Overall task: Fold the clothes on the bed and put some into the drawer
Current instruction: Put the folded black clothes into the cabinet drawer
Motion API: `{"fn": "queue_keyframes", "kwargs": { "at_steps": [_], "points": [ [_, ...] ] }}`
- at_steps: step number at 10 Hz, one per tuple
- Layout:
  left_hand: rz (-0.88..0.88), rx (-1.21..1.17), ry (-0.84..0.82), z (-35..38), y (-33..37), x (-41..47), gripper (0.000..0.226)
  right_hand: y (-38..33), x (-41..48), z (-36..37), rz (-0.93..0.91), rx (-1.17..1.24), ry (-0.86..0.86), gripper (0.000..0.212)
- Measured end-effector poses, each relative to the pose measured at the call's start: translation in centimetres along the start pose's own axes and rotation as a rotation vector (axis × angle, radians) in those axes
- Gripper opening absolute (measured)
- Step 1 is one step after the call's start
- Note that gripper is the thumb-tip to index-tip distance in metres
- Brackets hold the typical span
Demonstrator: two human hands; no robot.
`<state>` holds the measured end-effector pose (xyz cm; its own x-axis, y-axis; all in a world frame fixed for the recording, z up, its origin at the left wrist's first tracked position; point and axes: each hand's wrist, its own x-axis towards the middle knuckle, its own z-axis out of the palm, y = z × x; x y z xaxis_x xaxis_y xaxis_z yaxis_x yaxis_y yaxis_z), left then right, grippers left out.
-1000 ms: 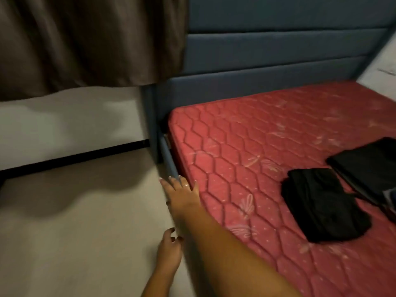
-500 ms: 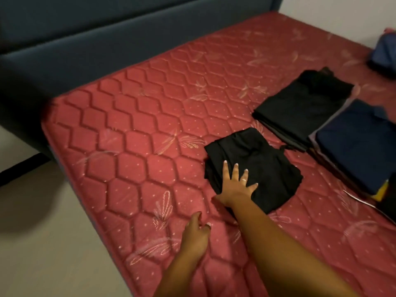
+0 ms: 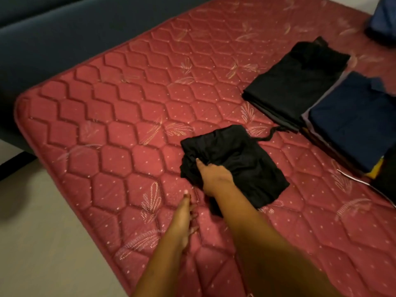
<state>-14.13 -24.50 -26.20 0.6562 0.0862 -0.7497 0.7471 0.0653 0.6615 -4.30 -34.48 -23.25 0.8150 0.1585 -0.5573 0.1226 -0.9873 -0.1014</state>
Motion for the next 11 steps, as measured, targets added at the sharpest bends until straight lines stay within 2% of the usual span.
{"fn": "queue_keyframes", "kwargs": {
  "at_steps": [1, 2, 3, 4, 5, 6, 7, 9, 10, 11],
  "points": [
    [0.028, 0.031, 0.024, -1.6, 0.5, 0.0, 0.064, -5.3, -3.8, 1.3, -0.214, 0.056, -0.084, 0.07],
    [-0.028, -0.551, -0.135, -4.4, 0.0, -3.2, 0.063, -8.9, -7.3, 3.2, -0.389, 0.208, -0.281, 0.073],
    [-0.131, -0.451, 0.033, -8.4, -1.3, -3.2, 0.022, -8.2, -6.4, 3.6, -0.405, 0.653, -0.372, 0.055],
    [-0.293, -0.593, 0.004, -9.4, -3.6, -3.1, 0.028, -5.0, -4.3, 4.6, -0.104, 0.723, 0.063, 0.056],
    [-0.258, -0.485, 0.049, -10.6, -4.7, -2.4, 0.028, -2.1, -4.4, 7.7, 0.308, 0.555, 0.141, 0.108],
    [-0.252, -0.479, 0.087, -10.1, -4.9, -2.7, 0.033, -2.4, -5.1, 9.3, 0.311, 0.662, 0.042, 0.114],
    [-0.25, -0.602, 0.103, -11.7, -7.0, -4.0, 0.034, -4.8, -5.0, 11.4, 0.2, 0.939, 0.003, 0.093],
    [-0.229, -0.834, 0.199, -19.7, -14.4, -10.2, 0.027, -14.0, -9.1, 15.4, 0.031, 1.114, -0.197, 0.079],
    [-0.218, -0.979, 0.312, -28.3, -20.9, -16.6, 0.033, -25.3, -15.2, 18.3, -0.082, 1.056, -0.36, 0.067],
    [-0.17, -1.049, 0.401, -34.8, -25.4, -21.3, 0.037, -33.6, -20.1, 20.2, -0.176, 1.011, -0.456, 0.057]
  ]
}}
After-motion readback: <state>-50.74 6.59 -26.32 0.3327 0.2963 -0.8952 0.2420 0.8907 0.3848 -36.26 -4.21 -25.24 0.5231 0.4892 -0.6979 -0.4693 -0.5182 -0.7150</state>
